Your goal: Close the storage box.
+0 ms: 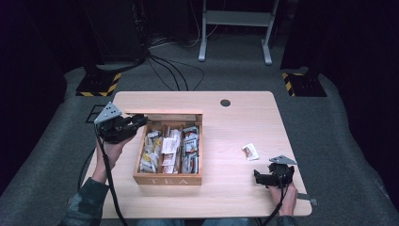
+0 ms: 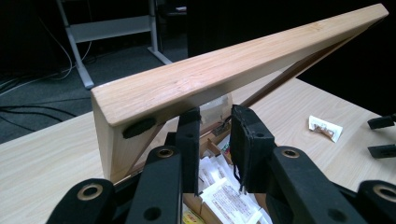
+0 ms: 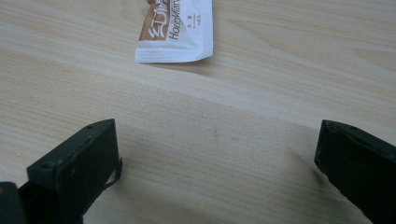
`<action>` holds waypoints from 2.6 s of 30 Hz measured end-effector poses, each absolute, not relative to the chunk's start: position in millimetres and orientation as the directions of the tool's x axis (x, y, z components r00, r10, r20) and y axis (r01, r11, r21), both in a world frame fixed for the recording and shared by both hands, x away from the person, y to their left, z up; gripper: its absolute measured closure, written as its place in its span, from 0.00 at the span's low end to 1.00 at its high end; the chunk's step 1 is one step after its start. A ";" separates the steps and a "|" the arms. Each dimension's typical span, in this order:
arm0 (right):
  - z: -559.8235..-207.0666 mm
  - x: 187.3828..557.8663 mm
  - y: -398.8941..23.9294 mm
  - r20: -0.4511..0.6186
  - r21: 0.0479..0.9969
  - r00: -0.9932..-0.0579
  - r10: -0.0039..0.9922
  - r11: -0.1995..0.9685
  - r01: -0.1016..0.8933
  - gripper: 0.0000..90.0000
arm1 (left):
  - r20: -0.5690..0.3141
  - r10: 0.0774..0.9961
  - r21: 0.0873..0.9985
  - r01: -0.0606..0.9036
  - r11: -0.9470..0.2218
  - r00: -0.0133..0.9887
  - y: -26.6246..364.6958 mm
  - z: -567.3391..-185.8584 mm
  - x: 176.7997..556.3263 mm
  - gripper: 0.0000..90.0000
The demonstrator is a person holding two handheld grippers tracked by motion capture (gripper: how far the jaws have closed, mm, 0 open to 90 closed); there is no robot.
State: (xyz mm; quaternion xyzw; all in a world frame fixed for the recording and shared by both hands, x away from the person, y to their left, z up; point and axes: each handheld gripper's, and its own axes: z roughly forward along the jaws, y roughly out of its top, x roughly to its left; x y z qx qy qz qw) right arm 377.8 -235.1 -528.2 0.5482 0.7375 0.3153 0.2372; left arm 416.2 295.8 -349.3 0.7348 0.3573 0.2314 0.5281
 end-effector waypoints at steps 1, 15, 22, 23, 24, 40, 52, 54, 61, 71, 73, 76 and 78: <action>-528.3 377.7 -235.1 -0.005 0.726 -0.286 0.958 0.201 0.658 0.00 | -0.033 0.768 0.941 0.279 -0.192 0.640 296.4 -349.7 415.8 0.81; -528.3 377.1 -235.7 -0.005 0.726 -0.286 0.958 0.200 0.658 0.00 | -0.037 0.765 0.940 0.282 -0.192 0.643 296.8 -357.0 405.8 0.81; -528.5 377.4 -235.5 -0.006 0.723 -0.286 0.958 0.202 0.660 0.00 | -0.036 0.763 0.941 0.279 -0.193 0.646 297.4 -362.9 399.0 0.81; -528.5 377.4 -235.5 -0.005 0.724 -0.286 0.958 0.201 0.660 0.00 | -0.040 0.762 0.940 0.283 -0.191 0.646 297.5 -363.5 398.0 0.81; -528.5 377.4 -235.5 -0.006 0.723 -0.286 0.958 0.202 0.660 0.00 | -0.034 0.764 0.942 0.277 -0.192 0.644 297.5 -364.9 396.7 0.81; -528.6 377.6 -235.3 -0.004 0.725 -0.285 0.958 0.199 0.659 0.00 | -0.033 0.770 0.949 0.261 -0.175 0.637 298.0 -384.6 381.0 0.81; -528.7 377.6 -235.0 -0.005 0.725 -0.284 0.959 0.199 0.659 0.00 | -0.025 0.760 0.954 0.242 -0.176 0.650 299.1 -404.0 366.8 0.80; -528.7 377.7 -234.8 -0.003 0.724 -0.286 0.958 0.200 0.660 0.00 | -0.023 0.759 0.954 0.241 -0.177 0.650 299.2 -407.0 364.7 0.80; -528.6 377.6 -234.8 -0.007 0.725 -0.286 0.958 0.202 0.659 0.00 | -0.028 0.751 0.952 0.246 -0.181 0.660 300.4 -415.8 359.0 0.80; -528.9 377.6 -234.8 -0.008 0.727 -0.286 0.958 0.202 0.656 0.00 | -0.041 0.746 0.949 0.259 -0.179 0.665 302.5 -429.4 352.3 0.80; -528.9 377.7 -234.8 -0.008 0.727 -0.286 0.958 0.202 0.656 0.00 | -0.041 0.741 0.948 0.260 -0.182 0.670 303.2 -432.0 351.3 0.80; -528.8 377.5 -234.7 -0.007 0.727 -0.283 0.959 0.199 0.658 0.00 | -0.040 0.739 0.944 0.268 -0.193 0.672 303.9 -436.2 349.3 0.80; -528.9 377.7 -234.8 -0.008 0.727 -0.286 0.958 0.202 0.656 0.00 | -0.039 0.742 0.943 0.269 -0.194 0.670 303.8 -440.4 347.5 0.80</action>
